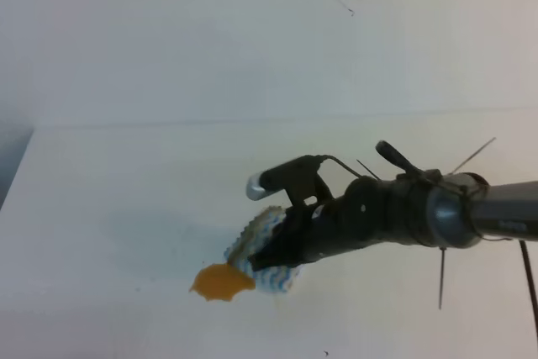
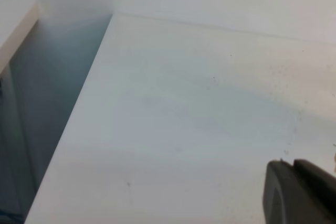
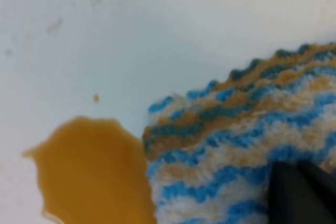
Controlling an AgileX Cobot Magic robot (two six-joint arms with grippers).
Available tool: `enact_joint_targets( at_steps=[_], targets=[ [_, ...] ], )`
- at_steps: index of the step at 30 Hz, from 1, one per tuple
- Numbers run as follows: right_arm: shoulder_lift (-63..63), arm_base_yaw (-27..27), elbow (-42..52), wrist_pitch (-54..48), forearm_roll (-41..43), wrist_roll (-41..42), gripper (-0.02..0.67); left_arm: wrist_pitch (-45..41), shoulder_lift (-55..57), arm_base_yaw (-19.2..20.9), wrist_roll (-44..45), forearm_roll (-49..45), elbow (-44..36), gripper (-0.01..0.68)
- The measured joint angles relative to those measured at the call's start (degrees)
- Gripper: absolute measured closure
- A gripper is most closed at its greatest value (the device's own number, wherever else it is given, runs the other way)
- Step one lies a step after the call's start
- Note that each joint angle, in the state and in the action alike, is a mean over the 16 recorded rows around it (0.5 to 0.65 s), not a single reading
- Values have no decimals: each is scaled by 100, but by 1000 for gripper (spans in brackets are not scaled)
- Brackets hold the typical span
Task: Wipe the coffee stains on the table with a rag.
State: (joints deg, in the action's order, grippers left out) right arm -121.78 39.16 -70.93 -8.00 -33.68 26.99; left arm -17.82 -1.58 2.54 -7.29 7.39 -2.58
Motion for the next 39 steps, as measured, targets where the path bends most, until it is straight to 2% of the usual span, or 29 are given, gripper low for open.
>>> enact_joint_targets(
  at_steps=[10,16,20,25,31,35,39],
  targets=[
    [-769,362,-1281,-877,-370,144,650,0,0,0,0,0,0,672],
    [-899,643,-1536,-1429,-379,248,650,0,0,0,0,0,0,672],
    [-886,776,-1561,-1818,-75,58,650,0,0,0,0,0,0,672],
    [-826,852,-1564,-2315,911,-641,649,0,0,0,0,0,0,673],
    [-689,802,-1555,-2857,2848,-1778,649,0,0,0,0,0,0,673],
    [-607,641,-1545,-3138,4063,-2418,649,0,0,0,0,0,0,673],
    [-548,399,-1529,-3283,4849,-2820,649,0,0,0,0,0,0,672]
  ],
)
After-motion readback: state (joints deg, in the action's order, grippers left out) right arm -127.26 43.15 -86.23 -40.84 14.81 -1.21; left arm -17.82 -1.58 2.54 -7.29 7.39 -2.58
